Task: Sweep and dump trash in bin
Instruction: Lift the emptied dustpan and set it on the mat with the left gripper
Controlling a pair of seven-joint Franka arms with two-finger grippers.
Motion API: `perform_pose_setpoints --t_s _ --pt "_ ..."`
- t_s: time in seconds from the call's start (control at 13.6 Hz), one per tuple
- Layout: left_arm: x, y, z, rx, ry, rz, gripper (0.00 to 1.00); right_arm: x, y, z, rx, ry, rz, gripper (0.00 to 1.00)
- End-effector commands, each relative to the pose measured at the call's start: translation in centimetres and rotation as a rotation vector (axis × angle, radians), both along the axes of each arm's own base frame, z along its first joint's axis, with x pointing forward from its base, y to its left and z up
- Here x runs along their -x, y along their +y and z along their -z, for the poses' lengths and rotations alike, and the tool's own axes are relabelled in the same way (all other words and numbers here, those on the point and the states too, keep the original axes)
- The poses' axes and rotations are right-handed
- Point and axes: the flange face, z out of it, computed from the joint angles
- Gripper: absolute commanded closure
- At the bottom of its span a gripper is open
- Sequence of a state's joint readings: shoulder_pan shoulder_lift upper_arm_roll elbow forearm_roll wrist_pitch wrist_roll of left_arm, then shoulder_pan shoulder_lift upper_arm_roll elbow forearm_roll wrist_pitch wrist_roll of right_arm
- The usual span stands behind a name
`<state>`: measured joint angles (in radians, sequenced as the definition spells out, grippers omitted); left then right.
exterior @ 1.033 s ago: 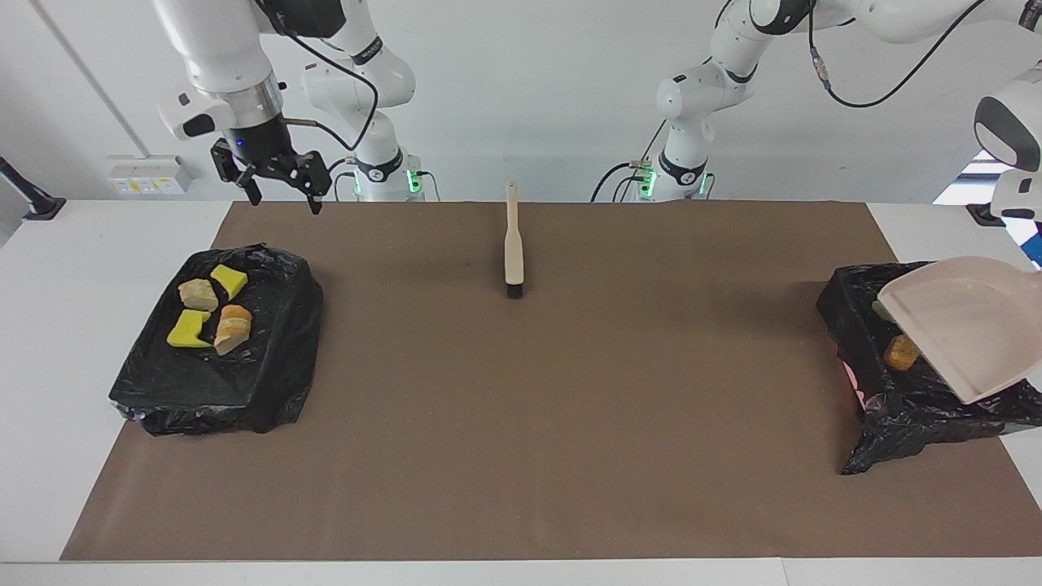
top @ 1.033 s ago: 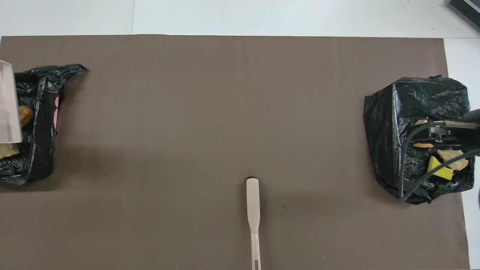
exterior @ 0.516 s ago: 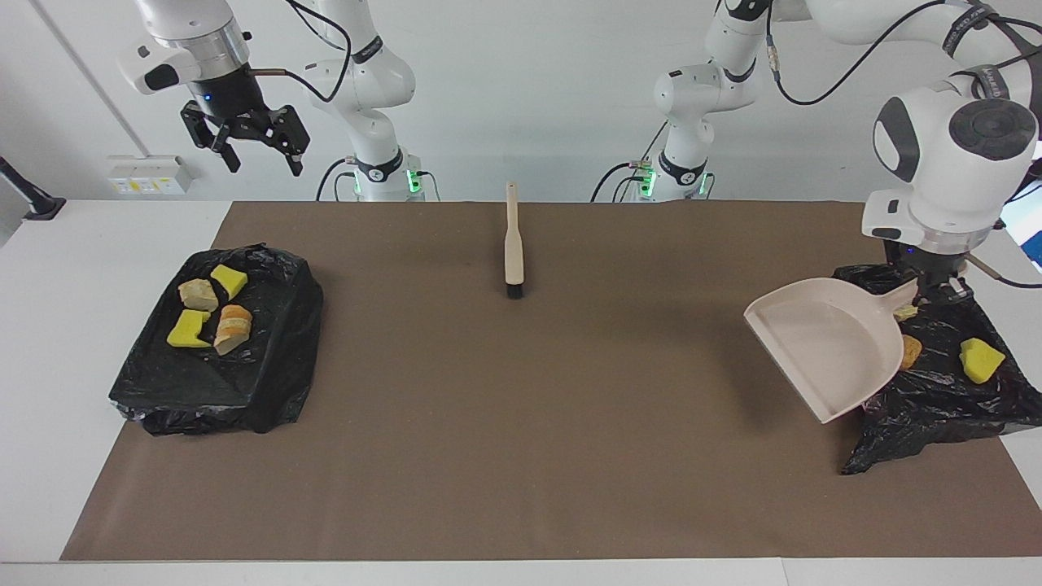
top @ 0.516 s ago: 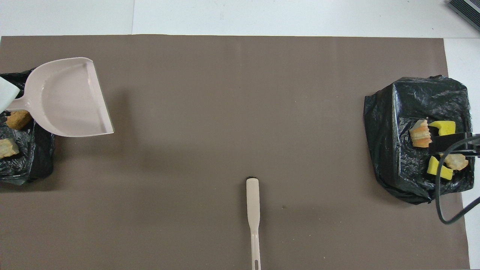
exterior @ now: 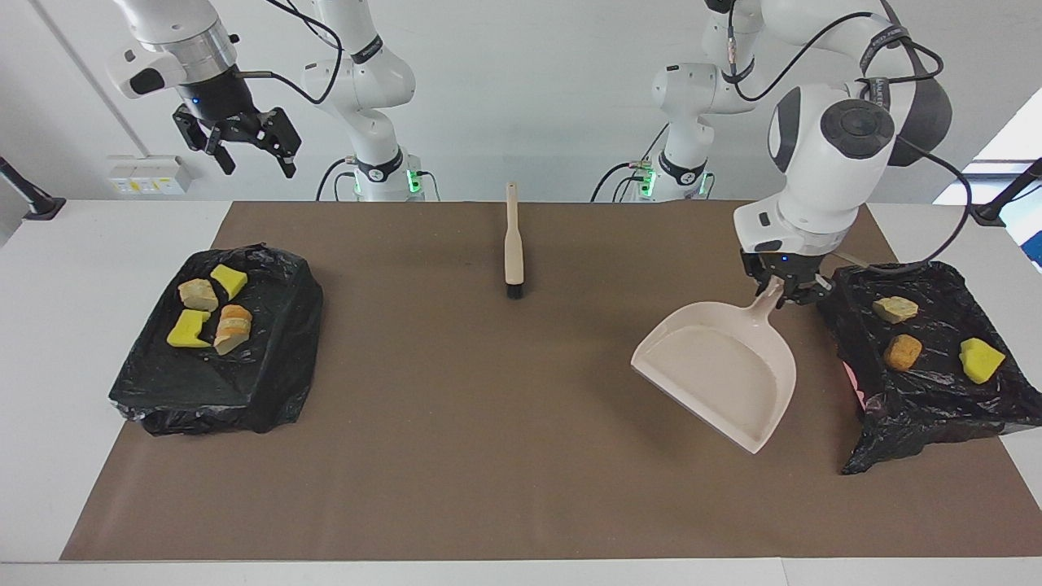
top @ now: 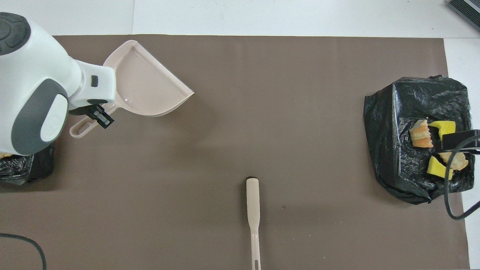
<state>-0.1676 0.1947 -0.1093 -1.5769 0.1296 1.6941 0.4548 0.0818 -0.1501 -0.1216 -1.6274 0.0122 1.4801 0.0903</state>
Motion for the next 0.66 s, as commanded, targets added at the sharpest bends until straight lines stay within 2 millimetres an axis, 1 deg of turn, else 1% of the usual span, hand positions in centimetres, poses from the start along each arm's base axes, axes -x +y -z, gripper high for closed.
perform_pose_setpoints --t_s 0.0,0.07,0.15,0.22,0.3,0.37,0.44,0.52,0.59 --pt "2.1 -8.6 2.6 0.004 0.007 -0.173 1.00 -0.2 -0.4 -0.2 0.006 -0.038 -0.046 0.00" --pt "2.2 -11.3 4.0 -0.003 0.008 -0.242 1.00 -0.3 -0.7 -0.2 0.017 -0.038 -0.054 0.00" --pt "2.0 -14.3 4.2 0.007 -0.006 -0.286 1.00 -0.3 -1.0 -0.2 0.048 -0.036 -0.098 0.00" --pt "1.8 -16.8 4.9 0.027 0.001 -0.341 1.00 -0.2 -1.3 -0.3 0.054 -0.036 -0.139 0.00" --pt "1.6 -19.4 6.3 0.031 -0.001 -0.424 1.00 0.0 -1.2 -0.2 0.048 -0.029 -0.128 0.00" --pt "1.8 -22.0 6.9 0.051 -0.025 -0.485 1.00 -0.1 -1.1 -0.2 0.049 -0.027 -0.120 0.00" --pt "2.0 -23.2 6.8 0.072 -0.035 -0.525 1.00 0.0 -1.2 -0.2 0.049 -0.027 -0.124 0.00" --pt "3.2 -25.5 7.6 0.081 -0.031 -0.530 1.00 0.0 -0.9 -0.2 0.049 -0.022 -0.123 0.00" --pt "3.6 -27.5 8.2 0.099 -0.047 -0.548 1.00 0.0 -0.7 -0.2 0.049 -0.022 -0.126 0.00"
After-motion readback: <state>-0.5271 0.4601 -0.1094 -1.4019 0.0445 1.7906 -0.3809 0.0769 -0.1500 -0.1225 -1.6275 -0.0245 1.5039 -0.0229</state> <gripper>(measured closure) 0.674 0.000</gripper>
